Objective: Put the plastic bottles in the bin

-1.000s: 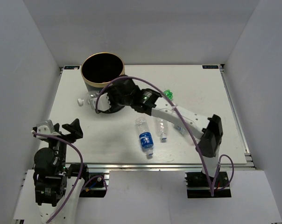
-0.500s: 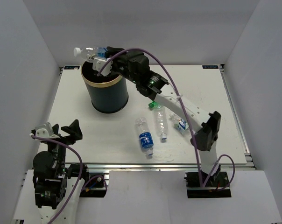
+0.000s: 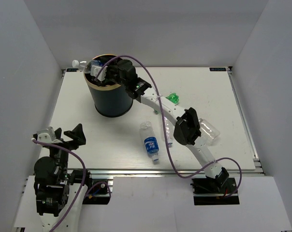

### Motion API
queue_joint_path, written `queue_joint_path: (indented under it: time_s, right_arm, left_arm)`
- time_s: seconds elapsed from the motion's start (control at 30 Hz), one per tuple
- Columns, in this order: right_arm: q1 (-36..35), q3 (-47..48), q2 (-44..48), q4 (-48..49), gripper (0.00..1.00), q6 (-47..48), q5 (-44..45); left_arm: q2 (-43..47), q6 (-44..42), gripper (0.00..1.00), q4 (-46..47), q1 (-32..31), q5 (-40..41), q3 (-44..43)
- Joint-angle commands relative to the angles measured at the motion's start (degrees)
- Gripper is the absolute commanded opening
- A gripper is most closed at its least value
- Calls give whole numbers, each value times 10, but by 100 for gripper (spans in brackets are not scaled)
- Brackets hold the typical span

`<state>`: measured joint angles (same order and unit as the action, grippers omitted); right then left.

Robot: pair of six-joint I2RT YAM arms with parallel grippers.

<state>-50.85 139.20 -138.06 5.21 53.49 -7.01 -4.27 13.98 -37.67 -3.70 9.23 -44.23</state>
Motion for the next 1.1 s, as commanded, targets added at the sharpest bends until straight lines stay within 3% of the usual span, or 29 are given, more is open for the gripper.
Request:
queue_joint_path:
  time_s: [0.0,0.03,0.13,0.27,0.43,0.53,0.57,0.63,0.7,0.73,0.77,0.8,0.83,0.87,0.9,0.93,1.03,1.07]
  right_arm:
    - [8,40,3,68,85,-24,-10]
    - [10,38,5,63,90,-27,-9]
    - [17,31,19,53,90,-35,-8]
    - [22,2,60,41,90,-41,5]
    - [33,-46,196,15,90,-63,29]
    - [44,-158,293,8,90,-102,114]
    - [64,-211,325,-42,79,-167,166]
    - [85,-248,360,-94,56,-224,173]
    - [124,-310,385,-154,25,-262,179]
    - [157,-340,432,-168,5,-272,169]
    - [167,-438,449,-193,4,-306,164]
    - [185,-474,506,-200,0,-313,129]
    - [189,-507,523,-202,6,-332,118]
    - [193,-598,557,-206,16,-350,84]
    - [196,-623,573,-208,29,-369,75]
    - [204,-646,601,-209,58,-374,78]
    - [212,-744,666,-205,81,-400,29]
    - [216,-757,673,-207,84,-404,26]
  left_arm:
    - [-4,-6,100,10,4,-16,3]
    - [-4,-6,100,15,4,-26,3]
    - [-9,-18,100,34,4,-67,3]
    - [-37,-18,100,73,4,-181,22]
    - [-149,30,96,143,9,-350,30]
    - [-196,59,89,173,9,-409,15]
    - [-249,71,80,179,9,-446,5]
    - [-281,78,77,179,9,-455,-1]
    - [-306,87,64,179,-5,-461,-1]
    - [-317,96,59,173,-5,-455,-1]
    - [-327,96,54,164,-5,-454,-1]
    - [-347,101,54,164,-10,-454,-1]
    - [-357,110,54,158,-10,-454,-1]
    - [-381,110,54,151,-19,-454,-1]
    - [-394,110,56,151,-24,-447,-8]
    - [-408,115,58,144,-39,-447,-8]
    - [-467,115,65,139,-90,-403,-35]
    - [-483,115,67,130,-108,-391,-52]
